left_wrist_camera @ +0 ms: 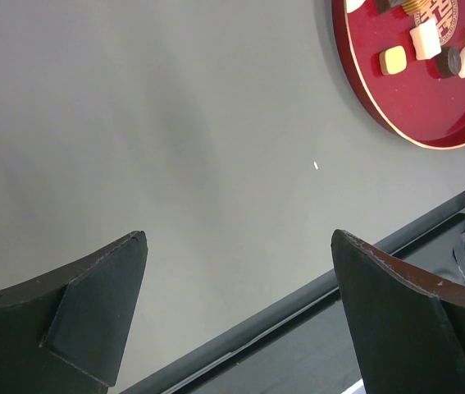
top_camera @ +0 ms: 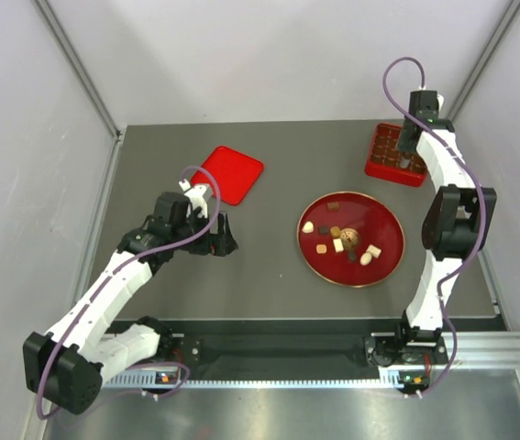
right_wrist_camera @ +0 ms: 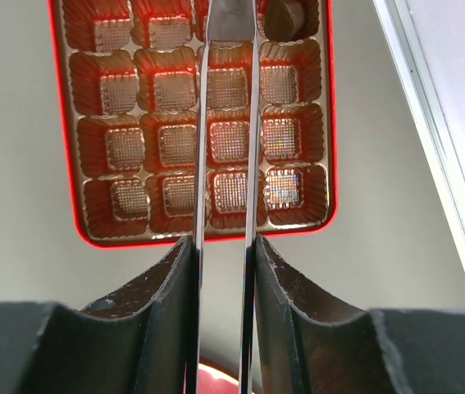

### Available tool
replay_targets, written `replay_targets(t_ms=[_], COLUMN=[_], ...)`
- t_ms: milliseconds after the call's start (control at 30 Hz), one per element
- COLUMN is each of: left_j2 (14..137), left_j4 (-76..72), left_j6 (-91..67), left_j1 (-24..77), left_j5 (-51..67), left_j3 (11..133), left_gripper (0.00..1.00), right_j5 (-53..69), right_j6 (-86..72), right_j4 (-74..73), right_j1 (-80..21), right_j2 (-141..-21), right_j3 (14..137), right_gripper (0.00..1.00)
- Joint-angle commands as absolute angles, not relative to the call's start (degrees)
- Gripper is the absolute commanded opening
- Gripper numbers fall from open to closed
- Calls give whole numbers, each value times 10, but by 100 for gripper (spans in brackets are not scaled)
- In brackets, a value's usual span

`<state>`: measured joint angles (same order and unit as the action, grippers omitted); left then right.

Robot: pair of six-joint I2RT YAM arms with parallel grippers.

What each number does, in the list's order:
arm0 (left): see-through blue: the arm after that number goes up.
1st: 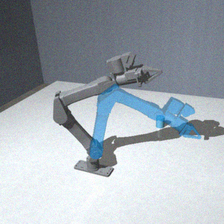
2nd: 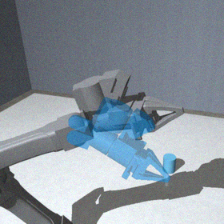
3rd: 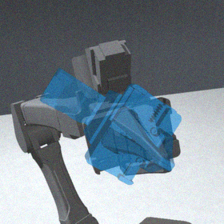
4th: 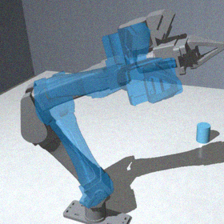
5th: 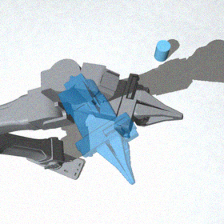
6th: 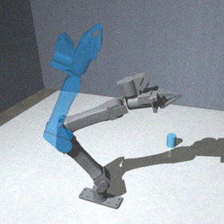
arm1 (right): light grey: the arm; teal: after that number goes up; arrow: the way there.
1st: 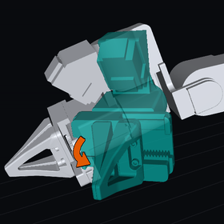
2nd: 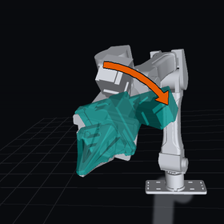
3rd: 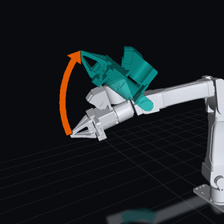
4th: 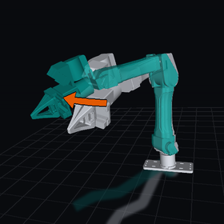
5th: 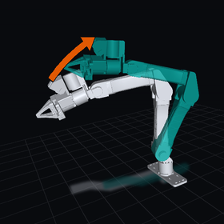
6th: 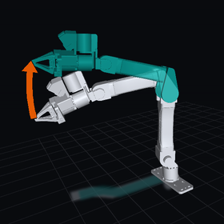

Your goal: Pack the chocolate

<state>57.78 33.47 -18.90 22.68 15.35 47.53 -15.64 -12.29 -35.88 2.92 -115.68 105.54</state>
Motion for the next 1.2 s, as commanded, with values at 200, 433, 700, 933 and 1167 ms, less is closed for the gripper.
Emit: replay_targets(t_ms=[200, 433, 700, 933, 1167], left_j2=[582, 584, 584, 581, 572], left_j4=[323, 324, 324, 325, 324], left_j6=[-184, -184, -184, -185, -185], left_j1=[229, 229, 229, 229, 229], left_j5=[154, 152, 149, 149, 146], left_j3=[474, 474, 474, 474, 474], left_gripper=[99, 99, 99, 99, 99], right_j5=[-174, -178, -178, -163, -161], right_j6=[-105, -98, -92, -103, -119], right_j4=[-319, -318, -323, -353, -389], right_j1=[38, 39, 40, 33, -21], right_j2=[-1178, -1187, -1182, -1137, -1044], right_j3=[1102, 1113, 1126, 1127, 1042], right_gripper=[33, 38, 41, 41, 41])
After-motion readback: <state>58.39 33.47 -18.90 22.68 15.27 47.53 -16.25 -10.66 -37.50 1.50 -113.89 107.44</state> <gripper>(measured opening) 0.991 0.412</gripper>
